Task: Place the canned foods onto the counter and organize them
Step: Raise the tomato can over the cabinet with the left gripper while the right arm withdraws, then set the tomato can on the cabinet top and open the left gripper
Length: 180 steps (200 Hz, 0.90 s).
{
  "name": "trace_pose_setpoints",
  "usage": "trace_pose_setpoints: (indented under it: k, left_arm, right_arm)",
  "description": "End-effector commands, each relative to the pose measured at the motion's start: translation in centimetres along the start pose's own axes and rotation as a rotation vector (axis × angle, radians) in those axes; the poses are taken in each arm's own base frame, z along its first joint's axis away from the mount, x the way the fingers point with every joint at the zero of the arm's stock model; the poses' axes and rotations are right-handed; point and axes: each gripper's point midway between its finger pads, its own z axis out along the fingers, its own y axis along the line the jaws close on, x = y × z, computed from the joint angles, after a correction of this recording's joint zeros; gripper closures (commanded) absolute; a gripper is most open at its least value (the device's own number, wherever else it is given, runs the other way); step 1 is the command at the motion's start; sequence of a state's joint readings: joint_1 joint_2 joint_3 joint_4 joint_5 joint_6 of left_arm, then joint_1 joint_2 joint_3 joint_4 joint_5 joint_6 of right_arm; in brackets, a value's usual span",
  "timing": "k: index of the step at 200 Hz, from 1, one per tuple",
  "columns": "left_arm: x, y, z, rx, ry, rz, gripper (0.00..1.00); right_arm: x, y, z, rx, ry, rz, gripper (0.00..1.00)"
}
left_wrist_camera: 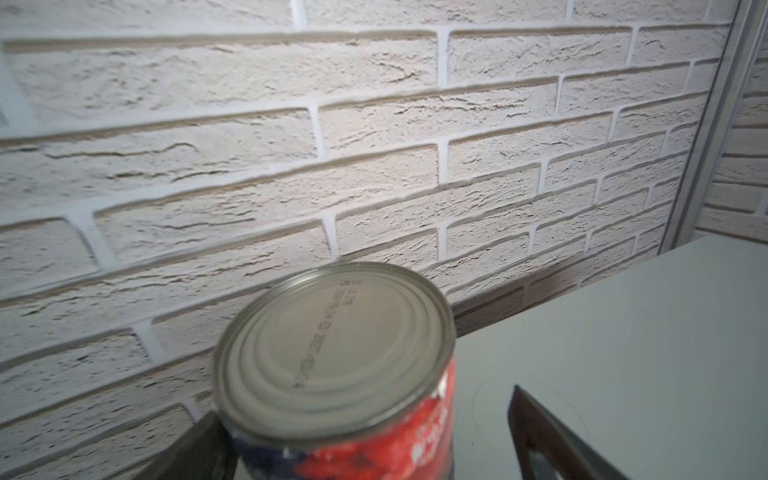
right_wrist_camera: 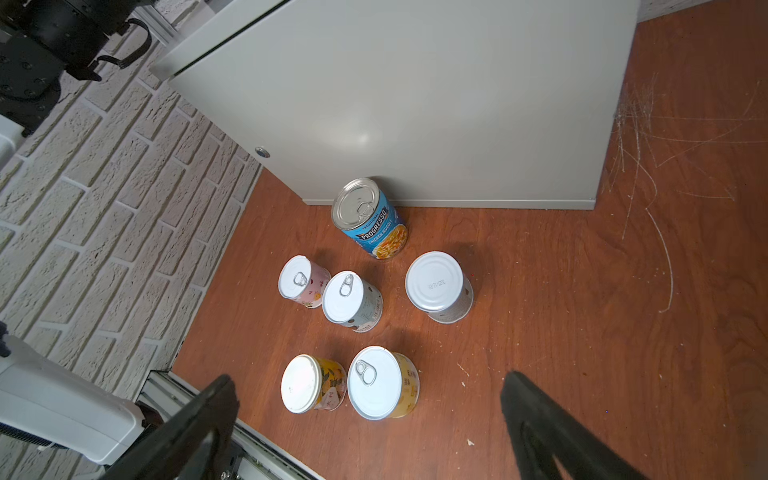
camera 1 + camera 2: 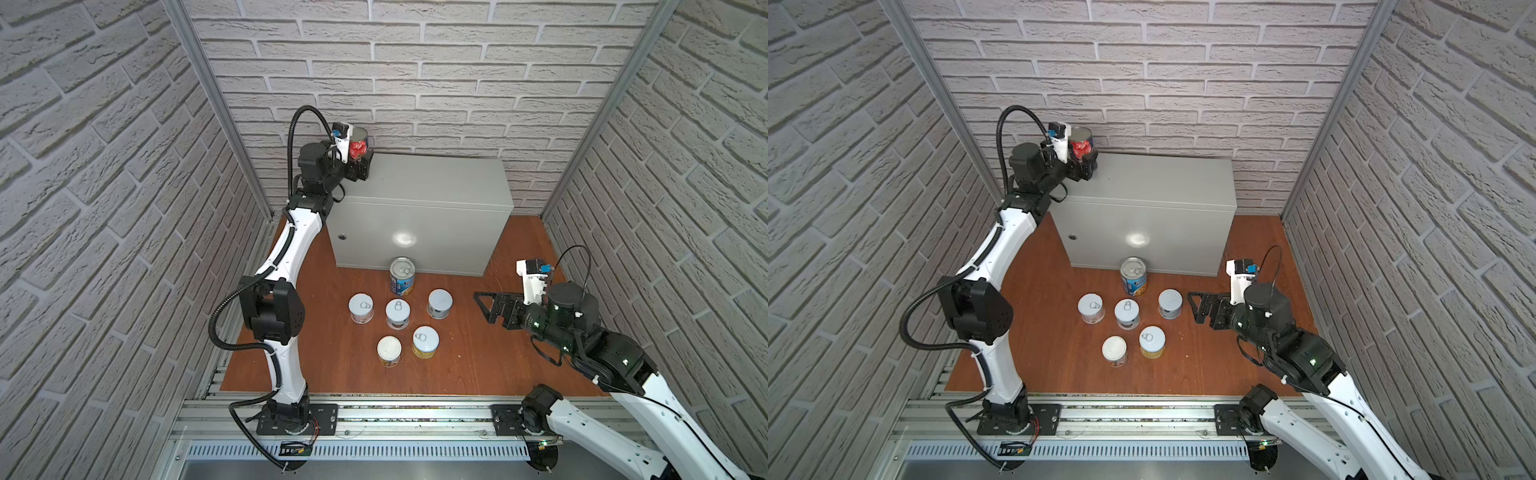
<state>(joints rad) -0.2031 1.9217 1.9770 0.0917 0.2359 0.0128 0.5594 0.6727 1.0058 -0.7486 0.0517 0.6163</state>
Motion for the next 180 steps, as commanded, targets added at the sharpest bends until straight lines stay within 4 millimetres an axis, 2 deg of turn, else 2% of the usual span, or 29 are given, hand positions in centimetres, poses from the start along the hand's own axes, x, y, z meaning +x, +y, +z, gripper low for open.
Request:
trace_pose_setpoints:
  k: [1,44,115,142,180]
  left_arm:
    - [-1.9,0.6,-1.9,-0.065,-0.012,0.067,0.02]
    - [-2.5,-0.7,-4.5,-0.129,-0.02,0.101,0.02]
    - [-1.9,-0.9,-7.9,-0.195,0.044,0.074,0.02]
    - [-1.6,-2.2,-9.8,-0.216,0.058,0.072,0.02]
    - [-1.2,-5.0,-12.7,-0.226,0.092,0.108,0.02]
  right_arm:
    - [-0.4,-0.4,-0.3,0.019,-0.032,-0.014,0.0]
    - [-0.4,-1.1,-0.5,0.05,-0.041,-0.025,0.0]
    - [-0.5,-2.2,-0.8,0.098,-0.071,-0.033,0.0]
    - [0.0,-1.9,0.2,0.089,-0.034,-0.041,0.0]
    - [1.5,-0.7,2.9,0.044,0.079,-0.047,0.0]
